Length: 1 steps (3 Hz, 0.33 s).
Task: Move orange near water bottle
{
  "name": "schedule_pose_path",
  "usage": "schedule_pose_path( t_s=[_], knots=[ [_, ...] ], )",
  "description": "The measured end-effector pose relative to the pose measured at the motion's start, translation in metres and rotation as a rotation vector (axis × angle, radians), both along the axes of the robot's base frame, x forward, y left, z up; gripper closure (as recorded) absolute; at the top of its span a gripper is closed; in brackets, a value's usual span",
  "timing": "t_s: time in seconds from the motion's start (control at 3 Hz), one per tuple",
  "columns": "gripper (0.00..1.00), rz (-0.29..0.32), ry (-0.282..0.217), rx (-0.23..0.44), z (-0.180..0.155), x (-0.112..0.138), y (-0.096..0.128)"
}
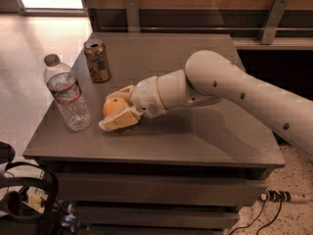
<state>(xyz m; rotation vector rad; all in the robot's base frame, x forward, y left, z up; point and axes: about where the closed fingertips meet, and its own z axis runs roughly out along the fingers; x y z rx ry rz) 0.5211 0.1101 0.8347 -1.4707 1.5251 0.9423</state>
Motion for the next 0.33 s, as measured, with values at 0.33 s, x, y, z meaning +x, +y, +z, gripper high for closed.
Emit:
schedule_pose_path(
  t_s=[0.33],
  knots=[
    [0.00, 0.003, 0.000, 0.000, -0.0001, -0.0008, 0.0014]
  ],
)
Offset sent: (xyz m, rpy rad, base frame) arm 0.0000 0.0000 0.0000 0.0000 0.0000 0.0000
